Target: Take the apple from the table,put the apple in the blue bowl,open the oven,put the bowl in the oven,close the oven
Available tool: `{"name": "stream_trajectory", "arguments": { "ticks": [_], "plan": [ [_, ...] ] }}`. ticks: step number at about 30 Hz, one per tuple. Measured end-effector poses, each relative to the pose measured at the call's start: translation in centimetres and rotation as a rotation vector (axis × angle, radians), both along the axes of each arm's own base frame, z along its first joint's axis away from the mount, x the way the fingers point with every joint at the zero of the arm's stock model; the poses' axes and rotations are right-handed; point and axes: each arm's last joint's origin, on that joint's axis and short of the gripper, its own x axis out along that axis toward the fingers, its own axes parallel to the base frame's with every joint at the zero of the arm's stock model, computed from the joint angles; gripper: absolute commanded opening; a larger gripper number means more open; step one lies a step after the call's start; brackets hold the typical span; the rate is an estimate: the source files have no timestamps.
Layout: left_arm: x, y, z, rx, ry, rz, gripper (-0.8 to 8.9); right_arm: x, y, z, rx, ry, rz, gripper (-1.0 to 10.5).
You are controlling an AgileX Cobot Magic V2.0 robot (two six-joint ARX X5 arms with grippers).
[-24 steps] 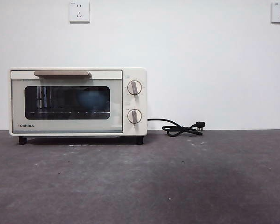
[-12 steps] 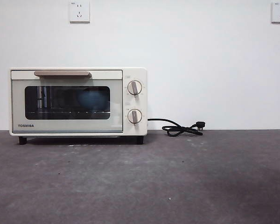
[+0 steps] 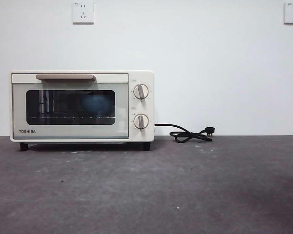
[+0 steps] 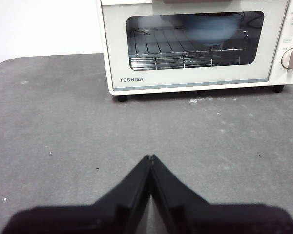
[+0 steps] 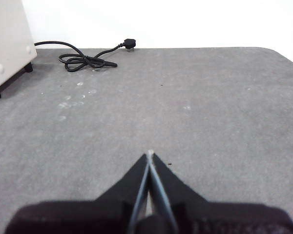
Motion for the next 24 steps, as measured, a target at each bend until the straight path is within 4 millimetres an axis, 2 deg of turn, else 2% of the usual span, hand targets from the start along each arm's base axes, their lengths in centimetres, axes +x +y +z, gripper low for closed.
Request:
{"name": "stream_trajectory", "arguments": {
  "ticks": [9,17,24],
  "plan": [
    [0.01,0.0,-0.02,0.0,0.002,0.0,-0.04,0.01,-0.02,-0.07,-0.002,0.001,-0.009,0.0],
    [0.01,0.0,-0.02,0.0,0.002,0.0,-0.04,0.03,0.75,-0.07,-0.002,0.001,0.07,0.0],
    [0.01,0.0,-0.01,0.0,0.002,0.0,-0.04,0.03,0.77,-0.08,-0.002,0.001,0.073,0.0]
  ]
}}
